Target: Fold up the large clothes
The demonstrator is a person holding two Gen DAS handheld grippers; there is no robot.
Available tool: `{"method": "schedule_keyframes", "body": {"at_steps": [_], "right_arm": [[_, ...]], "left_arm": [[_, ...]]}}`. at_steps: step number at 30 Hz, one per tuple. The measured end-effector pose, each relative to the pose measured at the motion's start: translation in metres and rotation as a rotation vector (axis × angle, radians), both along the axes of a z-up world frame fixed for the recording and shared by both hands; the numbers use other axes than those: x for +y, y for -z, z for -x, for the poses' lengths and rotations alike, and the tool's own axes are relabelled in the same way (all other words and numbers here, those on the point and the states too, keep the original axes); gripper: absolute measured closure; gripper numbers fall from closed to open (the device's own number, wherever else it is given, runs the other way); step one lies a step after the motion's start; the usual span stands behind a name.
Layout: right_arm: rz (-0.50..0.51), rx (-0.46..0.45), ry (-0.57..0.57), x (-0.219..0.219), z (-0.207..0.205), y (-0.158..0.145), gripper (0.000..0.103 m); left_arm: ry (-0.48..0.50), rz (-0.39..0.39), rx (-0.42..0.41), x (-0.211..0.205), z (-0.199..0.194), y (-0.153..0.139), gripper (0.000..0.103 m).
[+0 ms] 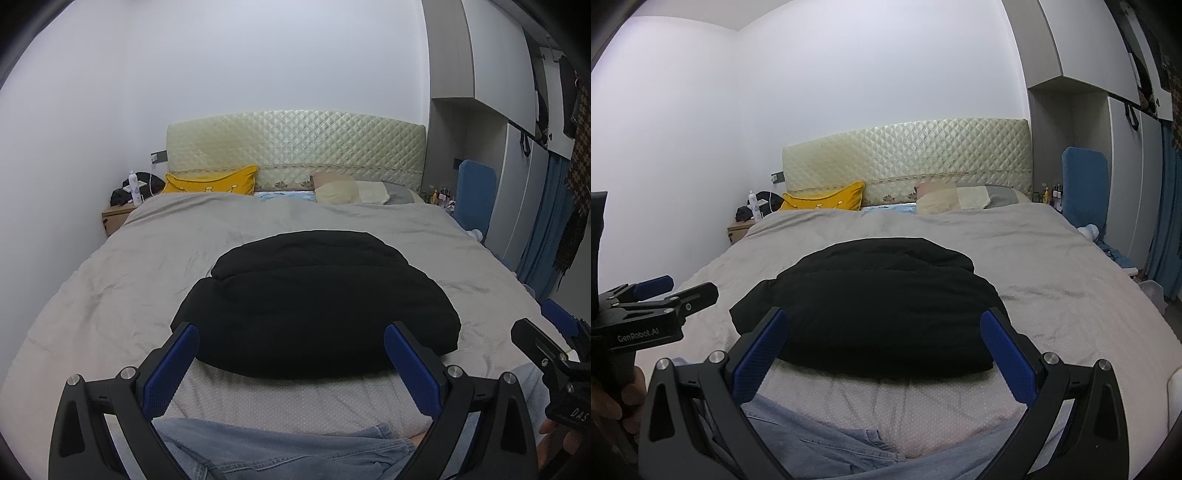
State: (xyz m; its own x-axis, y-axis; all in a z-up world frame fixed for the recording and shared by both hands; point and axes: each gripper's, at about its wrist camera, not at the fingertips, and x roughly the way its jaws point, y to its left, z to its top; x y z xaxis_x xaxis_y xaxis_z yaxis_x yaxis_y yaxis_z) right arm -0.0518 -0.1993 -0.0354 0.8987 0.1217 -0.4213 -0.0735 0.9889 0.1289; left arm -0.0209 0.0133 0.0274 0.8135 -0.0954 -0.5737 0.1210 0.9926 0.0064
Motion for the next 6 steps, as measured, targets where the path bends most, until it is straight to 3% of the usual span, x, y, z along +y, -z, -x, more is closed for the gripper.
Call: {"method": "schedule_keyframes", "body": {"at_steps": [6], "right_arm": [[0.003, 0.003, 0.0, -0.0026, -0.0008, -0.0009, 0.0]], "left_arm": [[-0.006, 0.011, 0.003, 0.003, 0.0011, 0.0, 0.001]]}}
